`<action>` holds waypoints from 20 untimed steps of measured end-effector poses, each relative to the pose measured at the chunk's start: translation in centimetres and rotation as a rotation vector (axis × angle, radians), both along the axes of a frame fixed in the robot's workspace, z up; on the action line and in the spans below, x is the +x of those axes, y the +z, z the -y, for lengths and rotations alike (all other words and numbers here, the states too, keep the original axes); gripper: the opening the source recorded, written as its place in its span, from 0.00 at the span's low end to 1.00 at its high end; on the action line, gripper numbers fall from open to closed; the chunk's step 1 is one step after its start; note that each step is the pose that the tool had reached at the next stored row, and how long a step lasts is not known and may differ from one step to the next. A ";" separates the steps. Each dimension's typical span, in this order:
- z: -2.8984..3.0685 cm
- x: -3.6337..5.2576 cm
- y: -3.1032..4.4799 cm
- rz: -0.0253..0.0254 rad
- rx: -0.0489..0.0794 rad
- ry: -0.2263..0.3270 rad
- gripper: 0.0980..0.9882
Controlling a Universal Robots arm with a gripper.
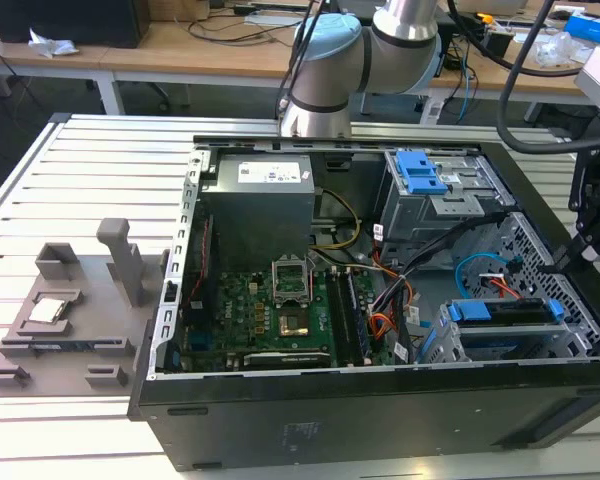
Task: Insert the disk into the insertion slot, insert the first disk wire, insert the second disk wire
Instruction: 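Insert the first disk wire, then insert the second disk wire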
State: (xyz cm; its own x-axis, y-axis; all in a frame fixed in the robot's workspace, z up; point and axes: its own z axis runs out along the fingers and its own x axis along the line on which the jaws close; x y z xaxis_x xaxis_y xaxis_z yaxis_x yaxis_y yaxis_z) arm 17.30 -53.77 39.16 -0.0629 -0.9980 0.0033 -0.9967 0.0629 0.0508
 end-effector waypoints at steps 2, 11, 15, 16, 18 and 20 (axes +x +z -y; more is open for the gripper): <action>-0.01 0.00 0.01 0.0000 0.000 0.000 0.01; -0.01 0.00 0.21 0.0000 0.000 0.000 0.01; -0.01 -0.36 0.22 0.0000 0.001 0.000 0.01; -0.01 -0.80 0.21 0.0000 0.002 0.000 0.01; -0.04 -1.17 0.21 0.0000 0.002 0.000 0.01; -0.33 -1.47 0.21 0.0000 0.002 0.000 0.01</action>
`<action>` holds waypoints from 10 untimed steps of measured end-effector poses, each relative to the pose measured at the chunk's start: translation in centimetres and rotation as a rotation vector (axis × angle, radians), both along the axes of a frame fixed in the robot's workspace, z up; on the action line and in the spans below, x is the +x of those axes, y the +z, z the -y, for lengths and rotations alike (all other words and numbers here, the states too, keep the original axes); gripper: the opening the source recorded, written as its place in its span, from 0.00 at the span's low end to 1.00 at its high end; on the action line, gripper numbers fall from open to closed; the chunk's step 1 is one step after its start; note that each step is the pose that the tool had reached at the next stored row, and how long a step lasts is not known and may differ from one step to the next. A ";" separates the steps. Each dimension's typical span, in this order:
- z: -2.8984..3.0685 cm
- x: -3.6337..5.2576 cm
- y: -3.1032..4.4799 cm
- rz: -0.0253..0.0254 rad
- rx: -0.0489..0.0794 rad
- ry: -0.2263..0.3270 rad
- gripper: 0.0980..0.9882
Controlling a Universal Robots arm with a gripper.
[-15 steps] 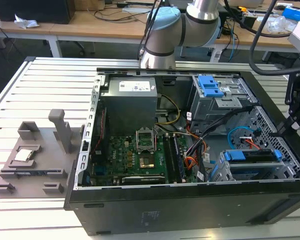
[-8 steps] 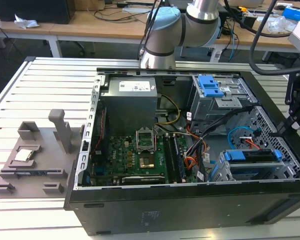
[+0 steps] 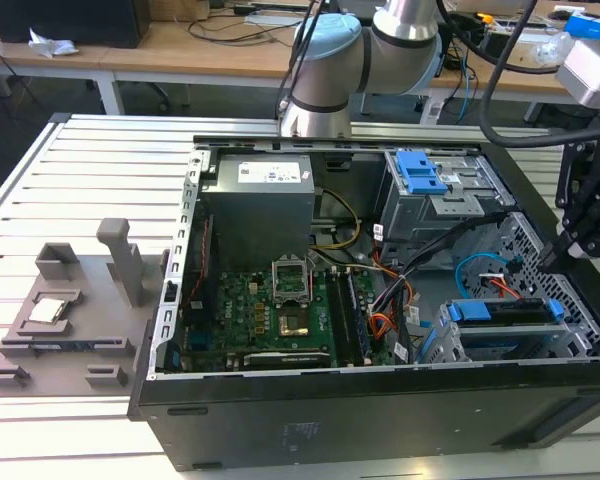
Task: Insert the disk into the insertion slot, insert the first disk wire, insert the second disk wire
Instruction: 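Insert the second disk wire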
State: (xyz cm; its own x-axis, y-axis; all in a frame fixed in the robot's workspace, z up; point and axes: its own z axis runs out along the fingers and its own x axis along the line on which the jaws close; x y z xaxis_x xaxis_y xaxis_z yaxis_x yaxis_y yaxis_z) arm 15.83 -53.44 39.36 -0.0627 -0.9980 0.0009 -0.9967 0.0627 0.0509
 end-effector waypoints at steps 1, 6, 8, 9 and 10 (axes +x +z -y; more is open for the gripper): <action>-0.32 -0.11 0.00 0.0000 0.001 0.000 0.01; -1.40 -0.65 -0.24 -0.0001 0.003 0.078 0.01; -1.41 -0.66 -0.26 -0.0002 0.002 0.140 0.01; -1.41 -0.66 -0.26 -0.0003 0.001 0.157 0.01; -1.41 -0.66 -0.26 -0.0005 -0.001 0.179 0.01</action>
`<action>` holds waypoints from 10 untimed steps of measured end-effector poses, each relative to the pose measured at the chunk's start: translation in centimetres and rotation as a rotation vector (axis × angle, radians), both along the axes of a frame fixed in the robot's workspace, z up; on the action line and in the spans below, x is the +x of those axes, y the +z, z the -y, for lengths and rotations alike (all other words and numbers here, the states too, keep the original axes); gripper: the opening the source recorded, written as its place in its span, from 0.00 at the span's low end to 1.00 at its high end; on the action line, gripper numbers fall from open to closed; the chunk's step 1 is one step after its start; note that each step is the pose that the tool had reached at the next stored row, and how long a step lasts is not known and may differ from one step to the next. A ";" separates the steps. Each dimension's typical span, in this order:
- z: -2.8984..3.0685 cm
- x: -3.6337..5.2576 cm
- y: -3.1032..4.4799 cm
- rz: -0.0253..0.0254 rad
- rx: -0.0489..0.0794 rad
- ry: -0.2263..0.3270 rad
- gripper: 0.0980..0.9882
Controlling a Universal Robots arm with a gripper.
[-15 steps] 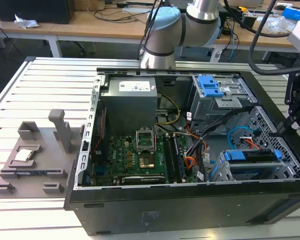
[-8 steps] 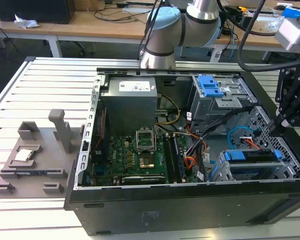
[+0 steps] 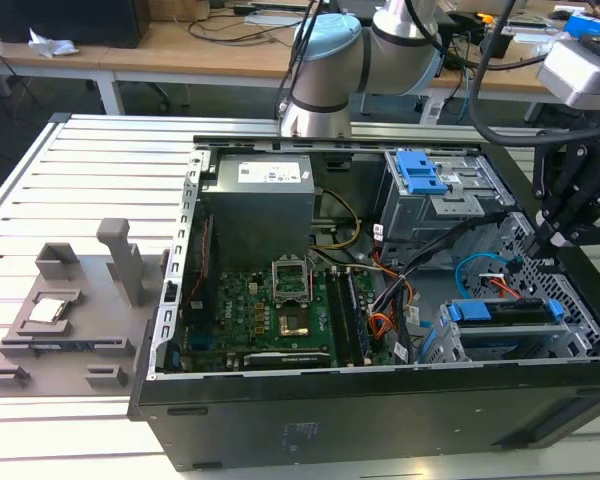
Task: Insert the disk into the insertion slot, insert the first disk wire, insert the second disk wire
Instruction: 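Insert the second disk wire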
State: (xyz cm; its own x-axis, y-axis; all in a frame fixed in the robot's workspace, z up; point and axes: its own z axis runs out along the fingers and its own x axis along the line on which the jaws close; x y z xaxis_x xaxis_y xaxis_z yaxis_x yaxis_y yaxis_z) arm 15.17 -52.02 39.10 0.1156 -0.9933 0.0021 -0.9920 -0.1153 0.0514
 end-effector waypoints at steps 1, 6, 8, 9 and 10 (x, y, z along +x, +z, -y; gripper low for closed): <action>0.00 0.00 -0.01 -0.0001 -0.002 0.026 0.01; 0.00 0.00 -0.06 0.0001 -0.002 0.141 0.01; 0.00 0.00 -0.07 0.0001 -0.002 0.141 0.08; 0.00 0.00 -0.07 0.0001 -0.002 0.142 0.22; 0.00 0.00 -0.07 0.0001 -0.002 0.142 0.22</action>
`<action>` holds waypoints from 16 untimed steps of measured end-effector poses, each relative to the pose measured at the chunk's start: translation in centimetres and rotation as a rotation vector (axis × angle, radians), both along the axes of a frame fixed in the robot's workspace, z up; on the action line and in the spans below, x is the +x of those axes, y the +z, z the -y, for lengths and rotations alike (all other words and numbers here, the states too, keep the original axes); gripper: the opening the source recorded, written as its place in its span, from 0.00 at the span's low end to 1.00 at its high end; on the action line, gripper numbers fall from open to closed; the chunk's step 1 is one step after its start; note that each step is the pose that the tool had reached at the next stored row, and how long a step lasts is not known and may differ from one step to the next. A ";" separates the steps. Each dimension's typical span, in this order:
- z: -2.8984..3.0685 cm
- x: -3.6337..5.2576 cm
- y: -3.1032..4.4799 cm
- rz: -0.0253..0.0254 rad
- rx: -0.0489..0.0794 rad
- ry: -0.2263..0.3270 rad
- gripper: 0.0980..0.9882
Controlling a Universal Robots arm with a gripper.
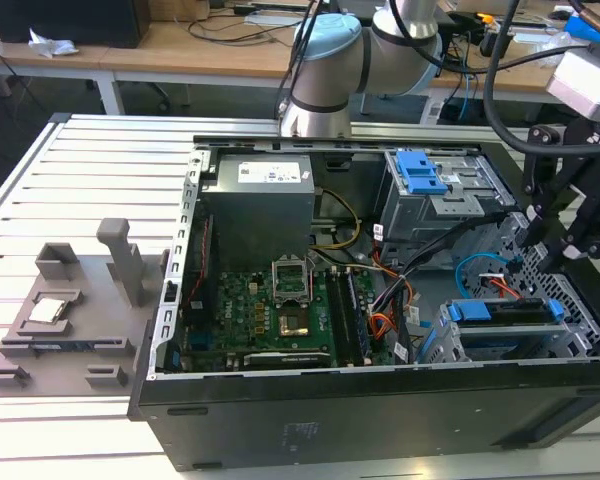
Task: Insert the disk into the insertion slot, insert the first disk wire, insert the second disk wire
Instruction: 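Insert the second disk wire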
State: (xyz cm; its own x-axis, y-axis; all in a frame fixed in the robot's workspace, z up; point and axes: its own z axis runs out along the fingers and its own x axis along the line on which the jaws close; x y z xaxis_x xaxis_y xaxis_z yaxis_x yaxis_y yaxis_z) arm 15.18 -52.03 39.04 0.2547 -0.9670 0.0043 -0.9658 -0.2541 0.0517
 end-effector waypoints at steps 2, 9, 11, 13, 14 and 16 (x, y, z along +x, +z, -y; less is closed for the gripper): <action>-0.02 -0.32 -0.19 0.0000 -0.002 0.002 0.30; -0.28 -1.29 -1.29 0.0000 -0.002 0.038 0.30; -0.44 -1.43 -1.68 0.0000 -0.003 0.055 0.30; -0.46 -1.46 -1.99 -0.0001 -0.006 0.065 0.30; -0.46 -1.46 -2.01 -0.0001 -0.008 0.065 0.30; -0.45 -1.46 -2.02 0.0000 -0.008 0.065 0.30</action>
